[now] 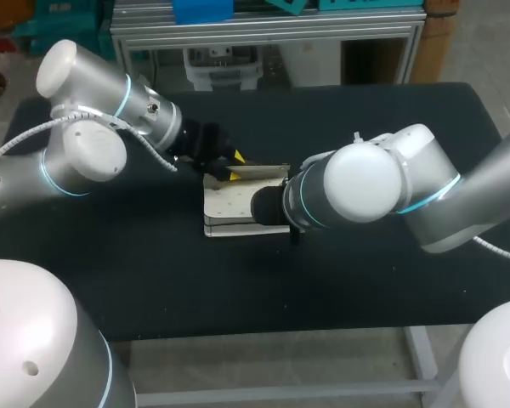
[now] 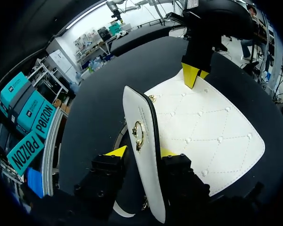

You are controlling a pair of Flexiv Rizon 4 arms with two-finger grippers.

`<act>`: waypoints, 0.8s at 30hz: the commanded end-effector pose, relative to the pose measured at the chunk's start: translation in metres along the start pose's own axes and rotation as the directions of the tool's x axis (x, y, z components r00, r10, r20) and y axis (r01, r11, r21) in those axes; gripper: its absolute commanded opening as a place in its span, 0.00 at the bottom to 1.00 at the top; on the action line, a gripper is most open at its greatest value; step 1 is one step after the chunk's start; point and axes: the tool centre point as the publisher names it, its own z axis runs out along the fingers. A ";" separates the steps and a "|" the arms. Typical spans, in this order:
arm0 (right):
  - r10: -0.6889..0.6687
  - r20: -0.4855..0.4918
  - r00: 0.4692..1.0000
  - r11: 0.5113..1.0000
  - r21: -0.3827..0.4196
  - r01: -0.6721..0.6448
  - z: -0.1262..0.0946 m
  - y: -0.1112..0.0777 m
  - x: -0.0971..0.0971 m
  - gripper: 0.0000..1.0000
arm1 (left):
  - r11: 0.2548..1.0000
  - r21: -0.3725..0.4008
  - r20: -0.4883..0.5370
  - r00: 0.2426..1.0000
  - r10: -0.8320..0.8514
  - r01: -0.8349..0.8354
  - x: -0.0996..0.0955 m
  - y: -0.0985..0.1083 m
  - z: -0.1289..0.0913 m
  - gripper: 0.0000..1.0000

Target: Pick up the bag, open it, inspect its contents, close it, and place it on the opposite side

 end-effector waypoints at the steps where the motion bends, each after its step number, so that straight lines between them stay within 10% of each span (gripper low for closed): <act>1: 0.001 0.004 1.000 1.000 -0.004 -0.001 0.001 -0.002 0.002 0.00 | 1.000 -0.001 -0.008 1.000 -0.004 0.004 -0.004 0.002 0.003 0.24; 4: 0.001 0.004 1.000 1.000 -0.004 -0.001 0.001 -0.002 0.002 0.00 | 1.000 0.000 -0.011 1.000 -0.008 0.008 -0.004 0.002 0.003 0.00; 16: 0.010 -0.005 1.000 1.000 0.007 -0.010 -0.001 0.000 0.001 0.00 | 0.999 0.003 -0.024 0.998 -0.051 0.051 -0.004 -0.003 -0.005 0.00; 17: 0.017 -0.010 1.000 1.000 0.003 -0.017 -0.003 0.001 0.000 0.24 | 0.999 0.004 -0.023 0.998 -0.054 0.054 -0.004 -0.003 -0.007 0.00; 18: 0.020 -0.011 1.000 1.000 -0.005 -0.020 -0.004 0.001 0.000 0.24 | 0.998 0.006 -0.022 0.998 -0.055 0.055 -0.004 -0.004 -0.007 0.00; 19: 0.042 -0.011 0.999 0.999 -0.007 -0.042 -0.009 0.002 -0.002 1.00 | 0.998 0.010 -0.019 0.998 -0.060 0.061 -0.004 -0.005 -0.009 0.00; 24: 0.077 0.008 0.997 0.997 -0.020 -0.077 -0.030 0.005 -0.007 1.00 | 0.996 0.020 0.012 0.996 -0.084 0.084 -0.005 -0.010 -0.019 0.00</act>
